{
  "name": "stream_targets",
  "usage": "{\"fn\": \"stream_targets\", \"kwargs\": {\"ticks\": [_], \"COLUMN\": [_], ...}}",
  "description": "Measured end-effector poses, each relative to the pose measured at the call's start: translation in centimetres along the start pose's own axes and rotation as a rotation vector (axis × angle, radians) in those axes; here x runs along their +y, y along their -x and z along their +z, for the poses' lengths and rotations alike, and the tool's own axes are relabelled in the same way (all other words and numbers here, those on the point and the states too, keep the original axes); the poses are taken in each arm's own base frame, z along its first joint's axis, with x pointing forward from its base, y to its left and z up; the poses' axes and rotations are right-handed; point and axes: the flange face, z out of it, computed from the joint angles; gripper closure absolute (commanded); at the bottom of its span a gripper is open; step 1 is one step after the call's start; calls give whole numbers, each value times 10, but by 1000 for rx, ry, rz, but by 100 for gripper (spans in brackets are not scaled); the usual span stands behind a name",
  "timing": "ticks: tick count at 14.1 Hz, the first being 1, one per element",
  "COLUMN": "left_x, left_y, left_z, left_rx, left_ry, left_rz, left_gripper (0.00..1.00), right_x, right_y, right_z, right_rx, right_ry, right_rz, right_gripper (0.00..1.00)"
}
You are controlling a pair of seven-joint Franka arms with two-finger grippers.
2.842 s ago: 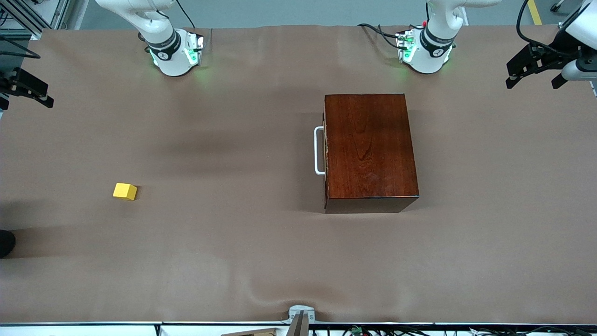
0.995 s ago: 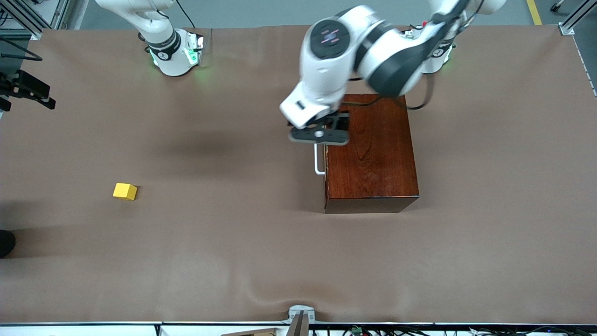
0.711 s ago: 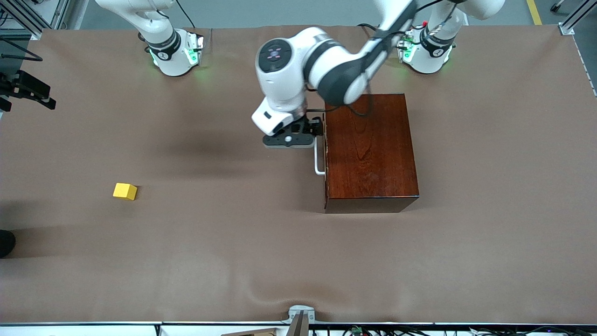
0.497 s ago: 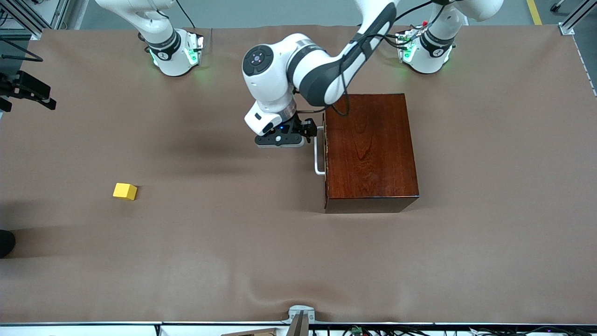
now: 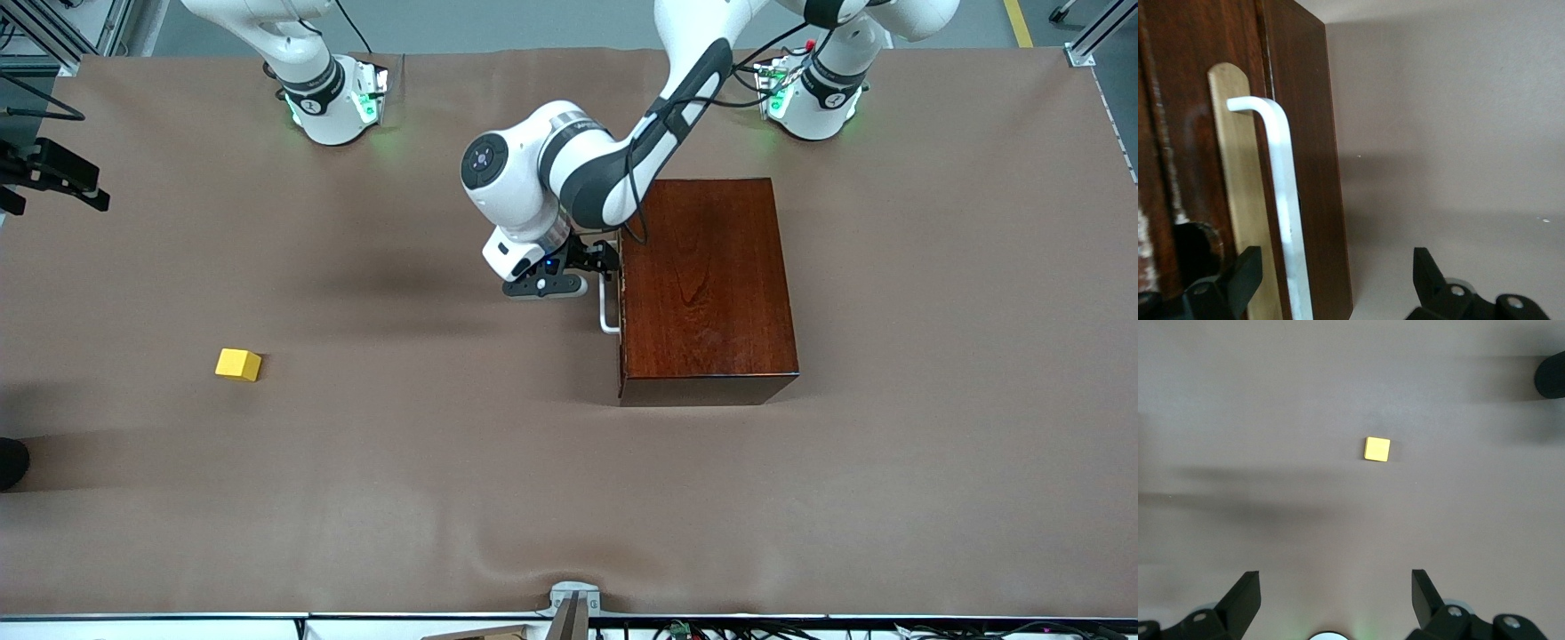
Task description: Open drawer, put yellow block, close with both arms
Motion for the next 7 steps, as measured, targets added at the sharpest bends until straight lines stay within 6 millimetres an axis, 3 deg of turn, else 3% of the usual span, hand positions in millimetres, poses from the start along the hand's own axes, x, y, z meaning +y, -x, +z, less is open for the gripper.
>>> {"fn": "stream_targets", "kwargs": {"ticks": [7], "left_x": [3], "left_y": [0], "left_z": [7], "left_rx": [-3], "left_ry": [-4], "left_rz": [-17], "left_gripper": [0], "right_x": [0], "right_y": [0], "right_z": [0], "right_rx": [-1], "right_ry": [0], "right_rz": [0], "right_gripper": [0]}}
